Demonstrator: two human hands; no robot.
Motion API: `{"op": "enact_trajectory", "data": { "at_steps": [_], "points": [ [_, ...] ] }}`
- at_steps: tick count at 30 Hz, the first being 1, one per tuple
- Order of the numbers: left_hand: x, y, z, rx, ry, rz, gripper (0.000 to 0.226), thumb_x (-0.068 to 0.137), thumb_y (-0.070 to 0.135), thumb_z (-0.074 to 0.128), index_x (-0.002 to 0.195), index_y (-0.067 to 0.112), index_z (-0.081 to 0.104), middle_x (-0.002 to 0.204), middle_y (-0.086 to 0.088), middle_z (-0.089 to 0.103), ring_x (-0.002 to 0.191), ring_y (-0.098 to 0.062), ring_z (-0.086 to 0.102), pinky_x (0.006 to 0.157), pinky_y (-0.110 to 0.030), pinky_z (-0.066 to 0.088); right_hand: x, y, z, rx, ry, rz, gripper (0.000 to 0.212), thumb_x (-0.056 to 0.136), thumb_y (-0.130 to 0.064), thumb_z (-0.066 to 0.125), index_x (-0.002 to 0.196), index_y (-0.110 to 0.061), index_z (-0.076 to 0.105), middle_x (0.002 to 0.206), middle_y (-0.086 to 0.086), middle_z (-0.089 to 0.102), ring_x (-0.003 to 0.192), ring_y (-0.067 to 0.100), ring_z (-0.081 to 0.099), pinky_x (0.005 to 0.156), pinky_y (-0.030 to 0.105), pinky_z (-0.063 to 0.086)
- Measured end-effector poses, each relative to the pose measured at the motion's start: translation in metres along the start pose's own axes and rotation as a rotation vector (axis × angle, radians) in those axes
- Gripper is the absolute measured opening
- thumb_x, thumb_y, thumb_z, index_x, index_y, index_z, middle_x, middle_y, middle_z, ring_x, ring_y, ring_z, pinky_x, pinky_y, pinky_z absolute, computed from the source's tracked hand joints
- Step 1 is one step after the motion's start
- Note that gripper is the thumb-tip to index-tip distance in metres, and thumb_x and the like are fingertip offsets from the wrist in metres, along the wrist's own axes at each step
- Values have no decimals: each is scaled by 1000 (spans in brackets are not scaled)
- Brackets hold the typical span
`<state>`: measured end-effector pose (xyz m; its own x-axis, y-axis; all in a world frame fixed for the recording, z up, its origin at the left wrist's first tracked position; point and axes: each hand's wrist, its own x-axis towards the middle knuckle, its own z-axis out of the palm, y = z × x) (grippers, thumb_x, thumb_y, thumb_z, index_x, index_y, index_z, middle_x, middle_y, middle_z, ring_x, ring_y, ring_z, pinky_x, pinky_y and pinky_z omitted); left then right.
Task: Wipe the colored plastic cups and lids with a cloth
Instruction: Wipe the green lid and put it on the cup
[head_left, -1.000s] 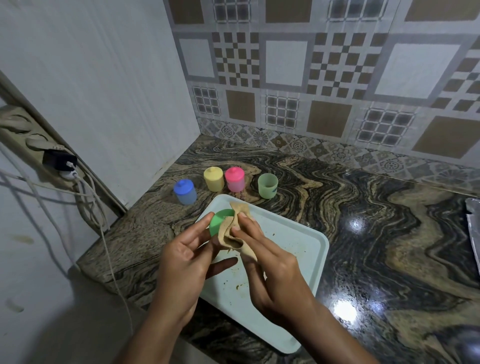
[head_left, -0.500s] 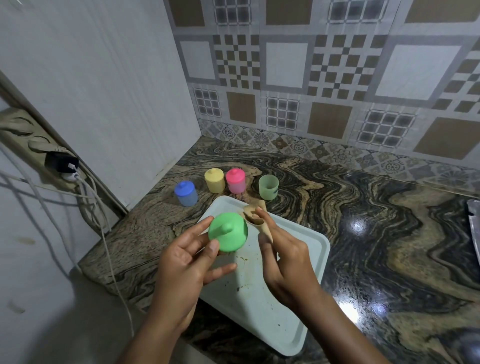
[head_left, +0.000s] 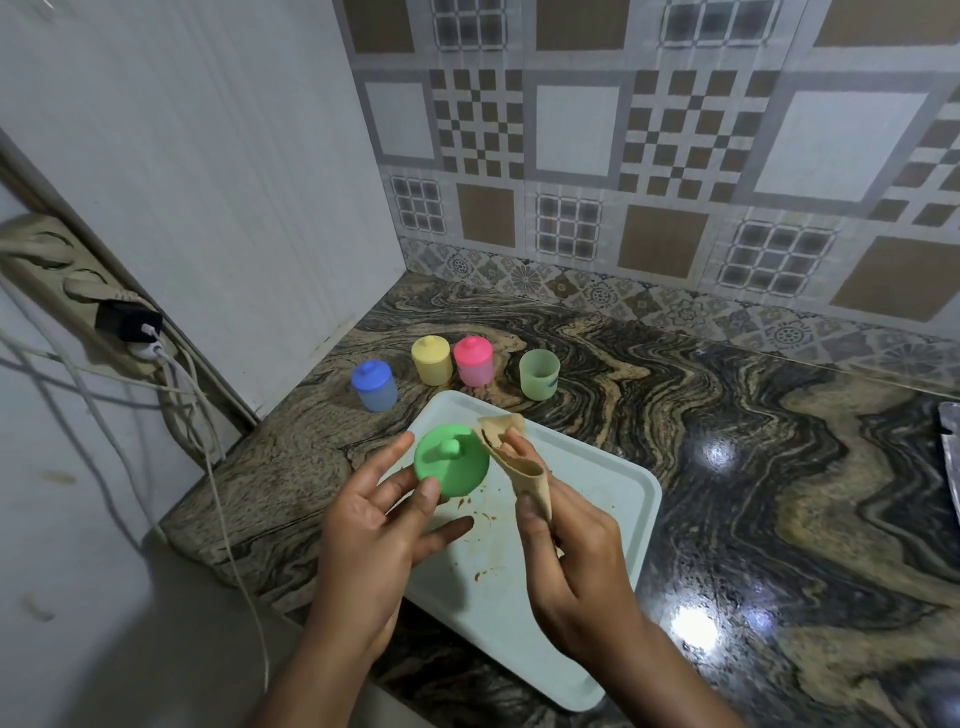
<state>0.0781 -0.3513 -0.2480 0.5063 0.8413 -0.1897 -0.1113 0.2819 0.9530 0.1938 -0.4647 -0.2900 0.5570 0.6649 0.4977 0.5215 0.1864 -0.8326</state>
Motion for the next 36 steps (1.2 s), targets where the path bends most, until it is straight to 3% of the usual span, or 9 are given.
{"op": "enact_trajectory", "data": {
  "at_steps": [2,5,16,19,21,25,30,33,36],
  "points": [
    [1,2,-1,-4,0,-8,40,95,-5,56,126,20,62,108,-3,78,103,-22,74,66,-33,62,-3,0,2,-40,-37,-95,42,107,-21,41,142,-2,54,150,8,54,141,13,50,113,27,43],
    [-2,6,0,-1,-56,-22,40,97,-6,52,127,19,61,112,-4,77,105,-19,73,68,-33,62,-7,3,7,-67,-155,-150,44,106,-20,41,142,2,53,156,19,44,149,26,39,119,38,39],
    [-3,6,-7,42,-141,-51,43,97,-8,50,130,15,64,126,3,72,116,-21,69,73,-46,63,19,24,-1,-160,-72,-136,44,100,-13,46,142,-2,56,150,10,54,143,15,48,115,27,42],
    [1,7,-11,58,-132,-50,40,97,-5,53,128,16,65,120,-2,74,114,-24,69,72,-45,63,18,21,-5,-70,-6,9,33,103,-23,43,126,-24,67,112,-22,71,97,3,68,83,26,55],
    [3,7,-13,64,-102,-58,35,96,-3,55,125,15,65,111,-11,76,111,-30,70,71,-44,63,12,14,-4,79,-19,145,25,104,-33,41,101,-33,66,65,-15,56,57,11,51,55,34,43],
    [4,3,-11,72,-22,-28,25,96,1,57,117,9,67,107,-10,77,110,-25,71,71,-43,63,0,1,5,183,-62,197,44,106,-31,41,80,-4,62,56,-3,57,51,16,54,52,34,42],
    [-4,-2,-2,84,-75,2,46,92,0,61,130,25,62,114,5,77,106,-15,73,71,-40,64,-3,4,6,201,-66,212,51,105,-43,42,74,-5,52,57,6,48,52,29,46,52,49,37],
    [-2,-4,-3,55,-54,-7,49,92,-3,60,132,25,60,115,0,76,107,-19,72,69,-38,63,-2,3,3,171,-55,192,61,106,-51,38,91,3,62,64,10,54,56,29,51,54,47,42],
    [2,-1,-4,45,-41,-18,45,94,-1,58,134,19,59,112,-4,77,106,-20,73,68,-37,63,-2,-6,0,32,-61,29,51,107,-36,39,133,1,63,130,16,69,107,23,72,87,28,57]
  ]
}}
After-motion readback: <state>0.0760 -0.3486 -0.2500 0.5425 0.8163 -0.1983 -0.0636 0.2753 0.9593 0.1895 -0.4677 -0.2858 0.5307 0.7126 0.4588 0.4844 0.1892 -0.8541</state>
